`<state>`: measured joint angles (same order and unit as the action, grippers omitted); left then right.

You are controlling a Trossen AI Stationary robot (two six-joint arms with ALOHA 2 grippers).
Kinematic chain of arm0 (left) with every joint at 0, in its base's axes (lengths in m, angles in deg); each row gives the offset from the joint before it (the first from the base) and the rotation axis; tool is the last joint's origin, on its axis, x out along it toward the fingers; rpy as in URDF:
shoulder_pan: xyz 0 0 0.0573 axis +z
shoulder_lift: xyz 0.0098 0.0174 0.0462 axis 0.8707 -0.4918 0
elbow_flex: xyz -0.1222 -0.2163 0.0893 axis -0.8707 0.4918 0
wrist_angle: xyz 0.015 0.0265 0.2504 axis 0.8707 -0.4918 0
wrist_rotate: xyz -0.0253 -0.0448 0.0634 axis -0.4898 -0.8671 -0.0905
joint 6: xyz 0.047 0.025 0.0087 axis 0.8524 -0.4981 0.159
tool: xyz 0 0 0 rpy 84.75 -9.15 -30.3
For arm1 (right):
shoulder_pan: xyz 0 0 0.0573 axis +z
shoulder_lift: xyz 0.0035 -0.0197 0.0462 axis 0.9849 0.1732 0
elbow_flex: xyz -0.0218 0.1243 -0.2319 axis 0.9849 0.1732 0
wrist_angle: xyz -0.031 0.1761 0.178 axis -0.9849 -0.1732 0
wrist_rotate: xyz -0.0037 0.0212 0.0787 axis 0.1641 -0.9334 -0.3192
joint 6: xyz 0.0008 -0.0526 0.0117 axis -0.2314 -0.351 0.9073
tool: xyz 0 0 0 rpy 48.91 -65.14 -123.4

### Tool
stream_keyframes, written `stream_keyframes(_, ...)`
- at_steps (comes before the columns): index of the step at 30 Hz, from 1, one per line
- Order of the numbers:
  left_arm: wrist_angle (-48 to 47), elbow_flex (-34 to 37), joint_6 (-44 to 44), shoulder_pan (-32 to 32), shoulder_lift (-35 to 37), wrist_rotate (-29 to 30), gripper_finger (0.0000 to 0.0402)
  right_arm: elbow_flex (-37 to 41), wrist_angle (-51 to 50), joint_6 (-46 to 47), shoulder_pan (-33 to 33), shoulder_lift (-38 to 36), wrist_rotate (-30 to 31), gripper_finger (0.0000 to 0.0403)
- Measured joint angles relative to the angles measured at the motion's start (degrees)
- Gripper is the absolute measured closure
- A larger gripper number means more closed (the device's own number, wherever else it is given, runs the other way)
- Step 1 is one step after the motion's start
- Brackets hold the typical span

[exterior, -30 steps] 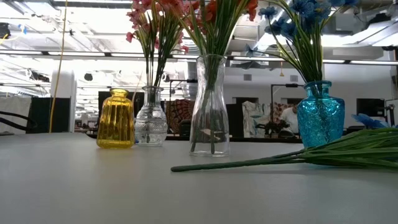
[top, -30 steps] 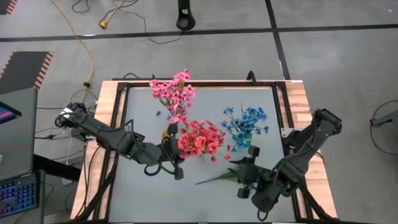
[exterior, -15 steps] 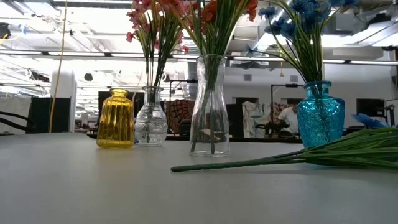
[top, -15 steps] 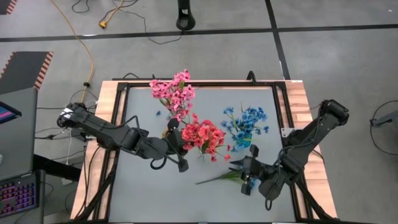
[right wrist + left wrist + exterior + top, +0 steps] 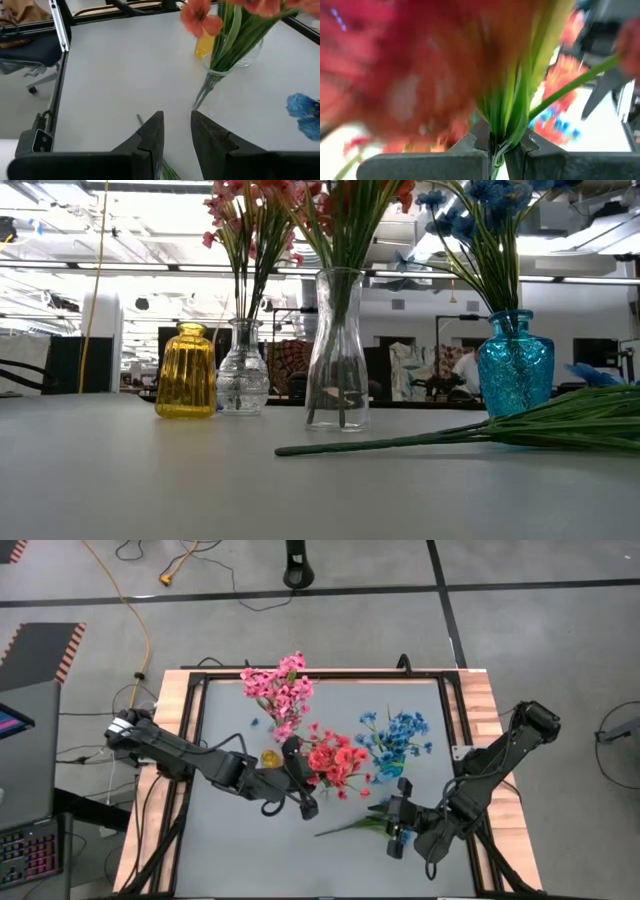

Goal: Sort flowers into vase by color
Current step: Put the red flowers into the bottom transparent vase

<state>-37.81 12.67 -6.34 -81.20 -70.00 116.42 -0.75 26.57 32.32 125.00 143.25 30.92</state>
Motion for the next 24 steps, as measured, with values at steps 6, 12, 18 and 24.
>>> stream_keyframes(6,-4.61,0.12,-5.48,0.34,-0.35,-1.85,0.0392,0.0,0.72,-0.03,0.0,-0.02,-0.16,0.028)
stream_keyframes(12,-5.6,0.11,-6.53,0.31,-0.39,-2.33,0.0387,0.0,1.65,-0.09,-0.11,-0.02,-0.24,0.028)
stream_keyframes(18,-5.82,0.11,-3.62,0.31,-0.39,-3.54,0.0333,0.0,1.75,-0.09,-0.44,-0.02,-0.4,0.028)
stream_keyframes(24,-6.12,0.11,0.44,0.31,-0.18,-7.38,0.0269,0.0,1.74,-0.09,-0.44,-0.02,-0.48,0.028)
